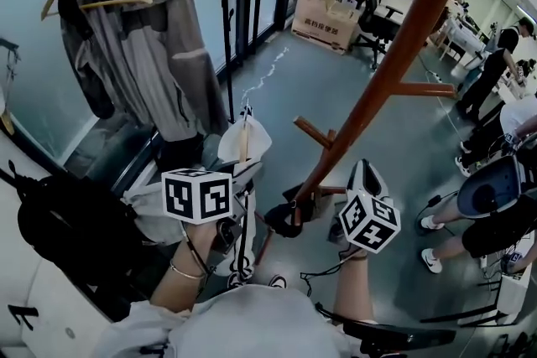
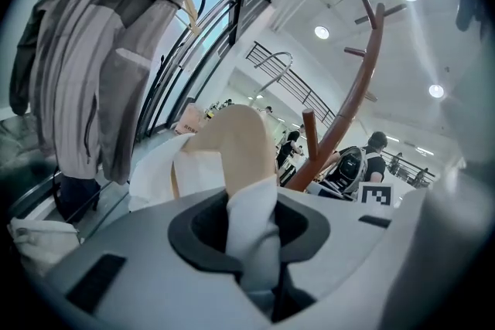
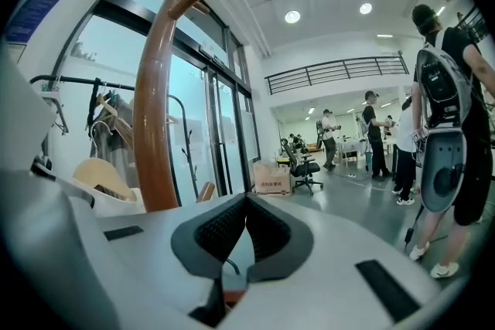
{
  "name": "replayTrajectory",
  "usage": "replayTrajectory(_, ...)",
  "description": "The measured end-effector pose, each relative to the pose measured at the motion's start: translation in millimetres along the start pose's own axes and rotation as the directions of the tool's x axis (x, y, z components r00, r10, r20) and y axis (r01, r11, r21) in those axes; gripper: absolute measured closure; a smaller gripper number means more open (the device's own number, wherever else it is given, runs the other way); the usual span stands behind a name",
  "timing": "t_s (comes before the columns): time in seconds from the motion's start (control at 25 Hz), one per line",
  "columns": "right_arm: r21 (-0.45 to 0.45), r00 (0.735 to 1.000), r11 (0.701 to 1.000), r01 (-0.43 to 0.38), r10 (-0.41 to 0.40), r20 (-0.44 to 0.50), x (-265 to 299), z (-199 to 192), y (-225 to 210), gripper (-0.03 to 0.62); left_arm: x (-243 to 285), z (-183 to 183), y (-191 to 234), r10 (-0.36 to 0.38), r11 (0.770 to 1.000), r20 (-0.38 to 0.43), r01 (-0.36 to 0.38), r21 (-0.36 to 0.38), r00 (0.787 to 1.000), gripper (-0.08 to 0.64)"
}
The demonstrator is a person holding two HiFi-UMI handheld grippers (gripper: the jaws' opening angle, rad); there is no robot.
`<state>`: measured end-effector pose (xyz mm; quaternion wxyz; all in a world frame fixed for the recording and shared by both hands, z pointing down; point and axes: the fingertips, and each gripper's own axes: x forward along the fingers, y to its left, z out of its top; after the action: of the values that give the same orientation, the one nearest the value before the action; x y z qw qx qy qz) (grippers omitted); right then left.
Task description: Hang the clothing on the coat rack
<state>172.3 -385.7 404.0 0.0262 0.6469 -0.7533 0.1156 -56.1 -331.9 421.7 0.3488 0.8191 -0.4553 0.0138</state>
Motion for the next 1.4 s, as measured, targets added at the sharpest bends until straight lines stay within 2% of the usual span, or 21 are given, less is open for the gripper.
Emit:
replayTrajectory(0.6,0.012,0.999,0.999,-0.038,0.038,-0.010,0.2,-3.6,-1.8,0.569,4.7,4.6,-21.5,-0.004,0.996,-0.024,0.006,0.087,1.000,0.468)
replayTrajectory(1.4,0.031,1.000,0.999,-0.019,0.020,-0.013,3.2,-4.4,-10.5,0.569,20.5,8.1,-50.5,-0.068,0.983,-0.079,0.081,0.165,0.995,0.468)
